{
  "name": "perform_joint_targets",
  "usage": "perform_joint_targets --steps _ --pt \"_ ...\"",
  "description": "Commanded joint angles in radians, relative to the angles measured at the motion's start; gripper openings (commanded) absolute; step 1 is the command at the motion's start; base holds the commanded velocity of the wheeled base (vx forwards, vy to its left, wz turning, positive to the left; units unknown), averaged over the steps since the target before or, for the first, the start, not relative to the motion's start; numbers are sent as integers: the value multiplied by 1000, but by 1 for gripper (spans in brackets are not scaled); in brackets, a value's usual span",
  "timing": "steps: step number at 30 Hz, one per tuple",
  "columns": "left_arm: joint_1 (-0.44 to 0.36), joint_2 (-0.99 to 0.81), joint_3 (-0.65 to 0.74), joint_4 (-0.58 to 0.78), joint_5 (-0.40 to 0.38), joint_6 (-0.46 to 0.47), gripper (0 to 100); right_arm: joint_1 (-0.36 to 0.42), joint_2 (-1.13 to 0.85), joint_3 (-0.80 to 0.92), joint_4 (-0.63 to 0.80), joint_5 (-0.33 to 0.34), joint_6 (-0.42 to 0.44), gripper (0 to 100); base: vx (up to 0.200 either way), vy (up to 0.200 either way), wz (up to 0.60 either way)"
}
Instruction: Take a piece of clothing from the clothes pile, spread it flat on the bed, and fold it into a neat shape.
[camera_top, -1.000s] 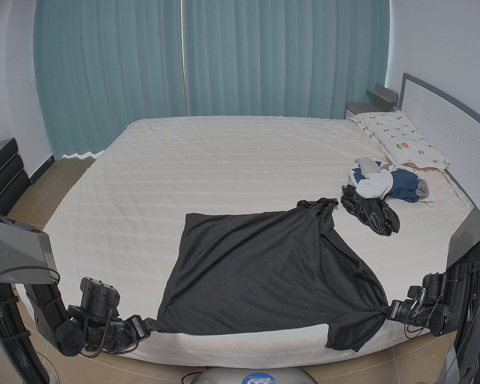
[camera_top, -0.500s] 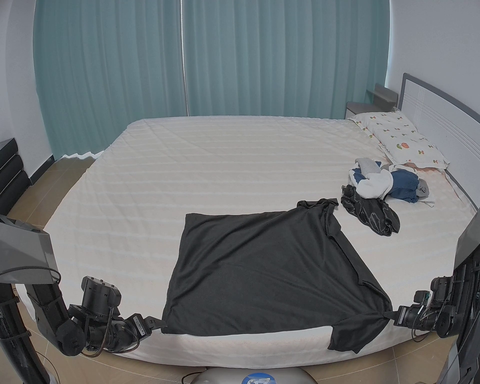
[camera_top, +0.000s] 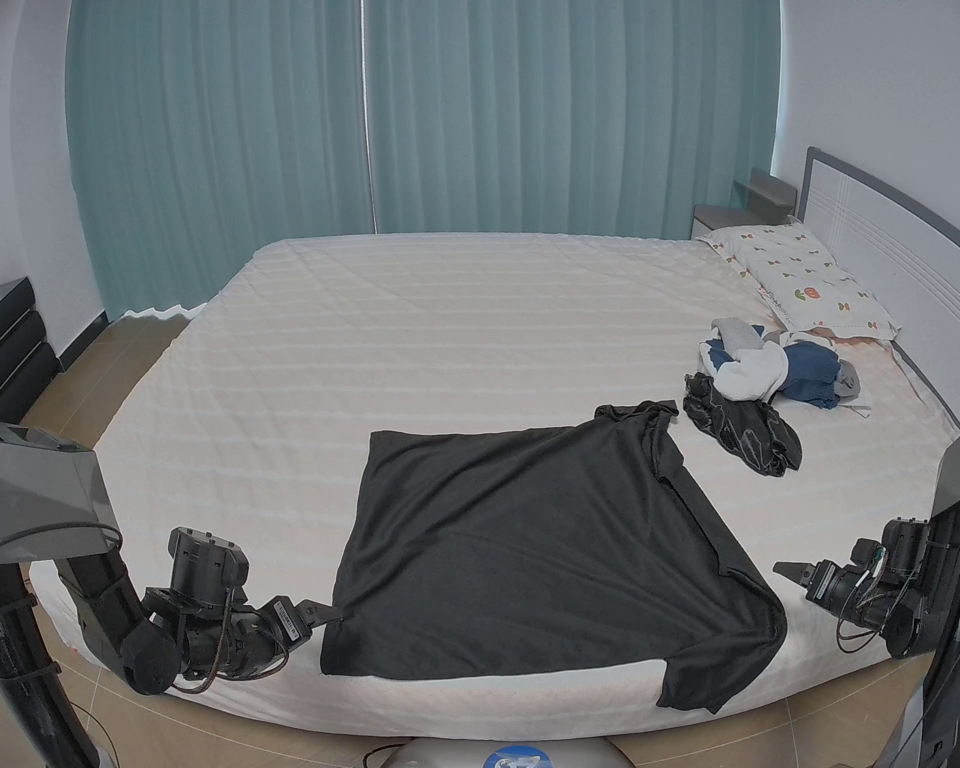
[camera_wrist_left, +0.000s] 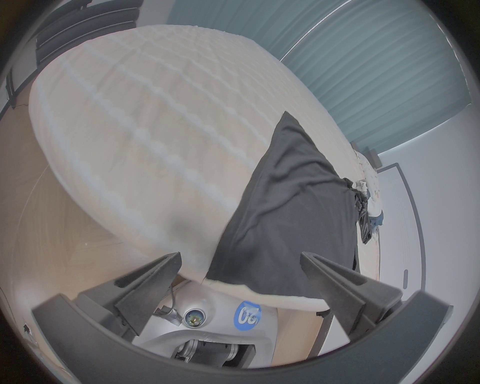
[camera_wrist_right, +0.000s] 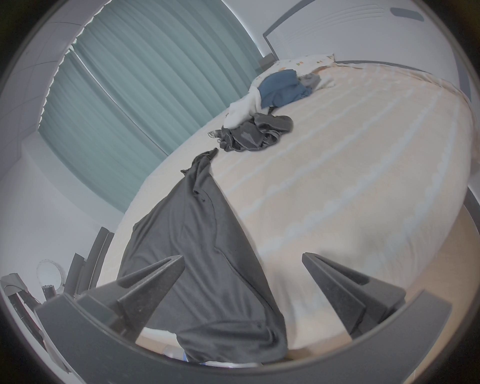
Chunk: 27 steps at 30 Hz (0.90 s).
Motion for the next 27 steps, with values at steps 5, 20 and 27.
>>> perform_joint_targets --steps 5,20,27 --pt "0 -3 -69 5 3 0 100 66 -14 -73 -14 -11 11 100 200 0 0" --pt "0 8 -83 -5 6 -106 100 349 71 -536 321 -327 19 100 27 0 0" --pt "-2 23 -81 -5 4 -108 100 410 115 -805 603 -382 20 100 0 0 0"
